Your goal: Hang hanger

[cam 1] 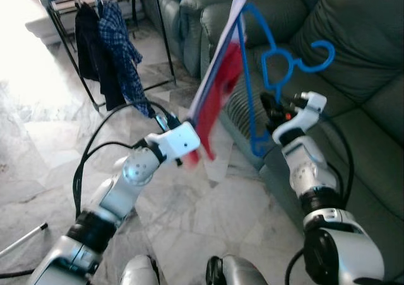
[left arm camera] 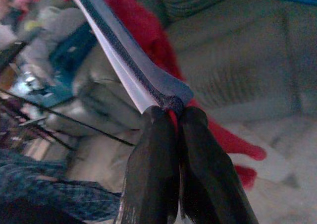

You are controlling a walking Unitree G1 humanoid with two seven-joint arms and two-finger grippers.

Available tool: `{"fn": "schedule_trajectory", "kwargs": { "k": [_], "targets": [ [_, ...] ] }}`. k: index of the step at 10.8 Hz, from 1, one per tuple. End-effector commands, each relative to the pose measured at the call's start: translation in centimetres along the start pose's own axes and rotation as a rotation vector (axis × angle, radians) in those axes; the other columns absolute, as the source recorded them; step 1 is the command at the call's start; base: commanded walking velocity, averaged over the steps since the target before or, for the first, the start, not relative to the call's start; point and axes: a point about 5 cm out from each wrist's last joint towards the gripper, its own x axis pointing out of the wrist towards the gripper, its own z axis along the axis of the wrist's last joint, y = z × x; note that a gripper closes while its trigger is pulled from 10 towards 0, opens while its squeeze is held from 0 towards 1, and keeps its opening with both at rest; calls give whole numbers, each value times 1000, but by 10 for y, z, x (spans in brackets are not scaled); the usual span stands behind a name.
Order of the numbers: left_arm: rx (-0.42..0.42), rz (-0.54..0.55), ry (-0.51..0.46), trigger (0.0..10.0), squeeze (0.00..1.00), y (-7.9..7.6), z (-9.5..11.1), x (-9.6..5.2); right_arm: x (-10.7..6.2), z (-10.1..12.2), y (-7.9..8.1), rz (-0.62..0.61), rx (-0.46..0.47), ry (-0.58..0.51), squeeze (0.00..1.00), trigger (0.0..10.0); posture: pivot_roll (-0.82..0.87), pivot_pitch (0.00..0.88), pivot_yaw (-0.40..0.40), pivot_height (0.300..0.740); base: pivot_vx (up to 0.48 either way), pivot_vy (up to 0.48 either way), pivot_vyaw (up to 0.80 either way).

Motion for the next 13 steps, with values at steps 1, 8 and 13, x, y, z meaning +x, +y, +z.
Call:
{"fn": "schedule_trajectory", "kwargs": {
  "k": [1, 8, 13],
  "targets": [
    [4, -26, 45, 10000, 0, -8, -12, -3, 8, 36, 5, 14, 39, -160, 0, 10000, -17, 129, -64, 740, 0, 0, 0],
    [212, -35, 281, 10000, 0, 11, -78, -23, -77, -20, -45, 203, -603, 527, 0, 10000, -31, 145, -63, 740, 0, 0, 0],
    [265, -77, 304, 10000, 0, 19, -89, -28, -144, -34, -63, 544, -694, 1019, 0, 10000, -29, 160, -62, 740, 0, 0, 0]
  ]
}}
